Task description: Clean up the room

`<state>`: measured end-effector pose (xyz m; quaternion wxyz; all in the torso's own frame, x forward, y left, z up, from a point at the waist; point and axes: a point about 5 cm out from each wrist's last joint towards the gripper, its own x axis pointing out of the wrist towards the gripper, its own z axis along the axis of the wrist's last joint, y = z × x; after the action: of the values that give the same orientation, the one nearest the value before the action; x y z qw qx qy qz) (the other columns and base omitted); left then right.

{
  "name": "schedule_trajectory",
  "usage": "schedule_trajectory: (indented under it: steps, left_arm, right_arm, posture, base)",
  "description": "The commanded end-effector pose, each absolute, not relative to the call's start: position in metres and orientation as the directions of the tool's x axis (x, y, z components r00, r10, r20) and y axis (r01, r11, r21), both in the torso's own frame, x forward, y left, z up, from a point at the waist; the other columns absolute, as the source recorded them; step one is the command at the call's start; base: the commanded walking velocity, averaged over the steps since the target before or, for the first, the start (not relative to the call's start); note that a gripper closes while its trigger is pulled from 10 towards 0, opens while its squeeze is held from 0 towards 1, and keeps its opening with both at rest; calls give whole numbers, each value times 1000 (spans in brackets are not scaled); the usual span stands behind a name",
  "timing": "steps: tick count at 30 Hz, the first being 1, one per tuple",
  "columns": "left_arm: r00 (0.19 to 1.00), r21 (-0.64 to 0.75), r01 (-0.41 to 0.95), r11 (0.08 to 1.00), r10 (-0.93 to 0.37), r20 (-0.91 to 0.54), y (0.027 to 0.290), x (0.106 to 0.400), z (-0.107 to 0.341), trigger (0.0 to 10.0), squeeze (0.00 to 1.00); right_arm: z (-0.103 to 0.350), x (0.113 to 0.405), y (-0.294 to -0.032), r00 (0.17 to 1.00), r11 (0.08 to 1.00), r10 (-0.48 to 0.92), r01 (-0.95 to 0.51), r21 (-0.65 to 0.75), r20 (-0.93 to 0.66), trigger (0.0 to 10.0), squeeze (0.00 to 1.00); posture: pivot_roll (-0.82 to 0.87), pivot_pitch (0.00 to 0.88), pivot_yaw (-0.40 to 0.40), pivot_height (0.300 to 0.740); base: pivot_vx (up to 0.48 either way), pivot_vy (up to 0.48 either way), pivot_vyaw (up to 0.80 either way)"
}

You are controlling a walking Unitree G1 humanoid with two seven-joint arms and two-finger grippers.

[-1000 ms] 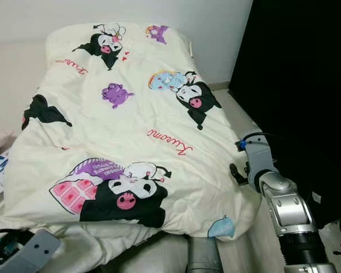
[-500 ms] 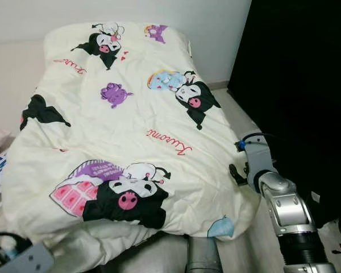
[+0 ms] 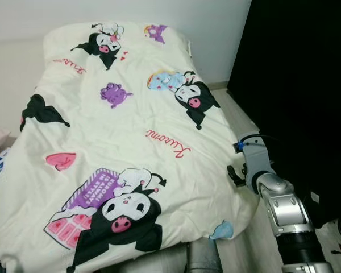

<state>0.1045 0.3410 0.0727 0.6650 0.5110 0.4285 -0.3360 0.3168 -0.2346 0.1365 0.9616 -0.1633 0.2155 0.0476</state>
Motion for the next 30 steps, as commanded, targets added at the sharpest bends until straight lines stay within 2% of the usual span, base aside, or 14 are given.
schedule_trajectory:
  steps: [1,3,6,7,10,12,22,23,25,26,27,28,29,30]
  left_arm:
    - [289,297,918,263,69,-955,357,93,73,0,0]
    - [289,297,918,263,69,-955,357,93,73,0,0]
    - [151,158,936,315,45,-987,359,81,74,0,0]
    - [151,158,936,315,45,-987,359,81,74,0,0]
    - [-136,-129,919,372,-7,-991,357,49,79,0,0]
    - [-189,-186,911,369,-29,-982,355,43,80,0,0]
    - [-223,-248,911,329,-114,-968,341,41,71,0,0]
    - [-235,-283,902,325,-181,-955,330,41,65,4667,0]
    - [-235,-283,902,325,-181,-955,330,41,65,4667,0]
    - [-256,-314,896,314,-213,-943,323,38,58,10000,0]
    - [-285,-342,879,333,-210,-935,321,34,52,10000,133]
    - [-285,-342,879,333,-210,-935,321,34,52,10000,133]
    - [-332,-375,861,343,-179,-926,325,27,48,10000,318]
    - [-332,-375,861,343,-179,-926,325,27,48,10000,318]
  right_arm:
    - [134,315,-236,898,942,22,-166,-292,-440,10000,0]
    - [134,315,-236,898,942,22,-166,-292,-440,10000,0]
    - [134,314,-239,896,940,14,-163,-299,-444,10000,0]
    - [134,314,-239,896,940,14,-163,-299,-444,10000,0]
    - [133,310,-243,892,940,4,-158,-303,-452,10000,0]
    - [133,309,-243,891,940,2,-157,-303,-454,10000,0]
    - [130,307,-243,888,941,0,-156,-300,-459,10000,0]
    - [130,306,-244,887,942,-2,-154,-300,-462,10000,0]
    - [130,306,-244,887,942,-2,-154,-300,-462,10000,0]
    - [129,305,-245,885,942,-7,-150,-300,-465,10000,0]
    - [128,303,-247,884,942,-11,-147,-300,-467,10000,0]
    - [128,303,-247,884,942,-11,-147,-300,-467,10000,0]
    - [128,302,-249,883,943,-14,-145,-301,-469,10000,0]
    - [128,302,-249,883,943,-14,-145,-301,-469,10000,0]
  posture:
    - [-60,192,-63,521]
    - [-60,192,-63,521]
    - [-75,199,-68,521]
    - [-75,199,-68,521]
    - [-84,211,-64,521]
    - [-86,214,-63,521]
    - [-96,218,-57,521]
    - [-101,218,-56,521]
    - [-101,218,-56,521]
    - [-109,219,-55,521]
    - [-112,221,-56,521]
    - [-112,221,-56,521]
    - [-115,220,-57,521]
    - [-115,220,-57,521]
  base:
    - [0,0,0]
    - [0,0,0]
    - [0,0,0]
    - [0,0,0]
    - [0,0,0]
    - [0,0,0]
    - [0,0,0]
    - [0,0,0]
    - [0,0,0]
    - [0,0,0]
    - [0,0,0]
    - [0,0,0]
    - [0,0,0]
    - [0,0,0]
